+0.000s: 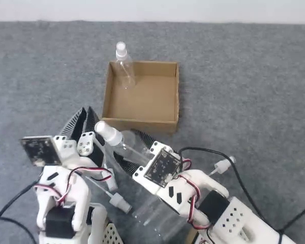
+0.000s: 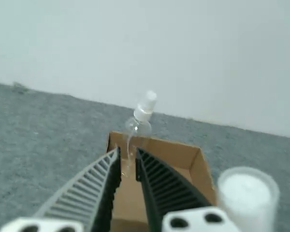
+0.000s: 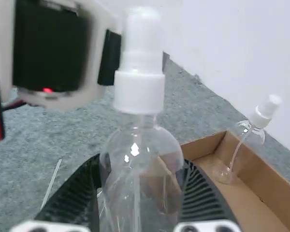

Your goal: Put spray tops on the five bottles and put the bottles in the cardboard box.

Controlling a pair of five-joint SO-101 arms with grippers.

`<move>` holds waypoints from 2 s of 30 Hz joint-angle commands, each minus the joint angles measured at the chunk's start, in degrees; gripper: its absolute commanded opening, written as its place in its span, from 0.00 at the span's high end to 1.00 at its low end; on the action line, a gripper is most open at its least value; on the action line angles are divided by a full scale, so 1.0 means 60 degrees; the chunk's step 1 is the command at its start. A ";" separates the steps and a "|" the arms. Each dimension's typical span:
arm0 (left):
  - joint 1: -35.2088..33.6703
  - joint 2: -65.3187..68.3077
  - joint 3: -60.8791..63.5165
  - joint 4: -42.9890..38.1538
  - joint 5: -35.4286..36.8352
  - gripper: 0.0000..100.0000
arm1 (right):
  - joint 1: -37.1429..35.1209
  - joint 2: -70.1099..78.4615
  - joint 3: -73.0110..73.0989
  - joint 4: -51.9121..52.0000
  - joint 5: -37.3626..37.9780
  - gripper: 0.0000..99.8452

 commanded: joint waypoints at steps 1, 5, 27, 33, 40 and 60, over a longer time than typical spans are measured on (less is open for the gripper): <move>0.0381 -0.0161 -0.0110 -0.0278 -0.0249 0.96 | -0.0110 -0.0330 -0.0601 0.0037 -0.0117 0.98; 0.1143 -0.0176 -0.0183 0.0029 -0.0689 0.96 | -0.0081 -0.0330 -0.0381 0.0037 -0.0088 0.98; 0.2256 -0.0190 -0.0168 0.0381 -0.2081 0.95 | 0.0168 -0.0432 -0.0293 0.1106 -0.0117 0.98; 0.2359 -0.0190 -0.0183 0.0396 -0.2081 0.95 | 0.0491 -0.0432 -0.0132 0.1018 -0.0132 0.98; 0.2271 -0.0190 -0.0212 0.0337 -0.2081 0.95 | 0.0520 -0.0432 -0.0132 0.1092 -0.0132 0.98; -0.1934 -0.0190 -0.1121 0.0381 -0.2081 0.95 | 0.1194 -0.0432 -0.0059 0.0989 -0.0659 0.98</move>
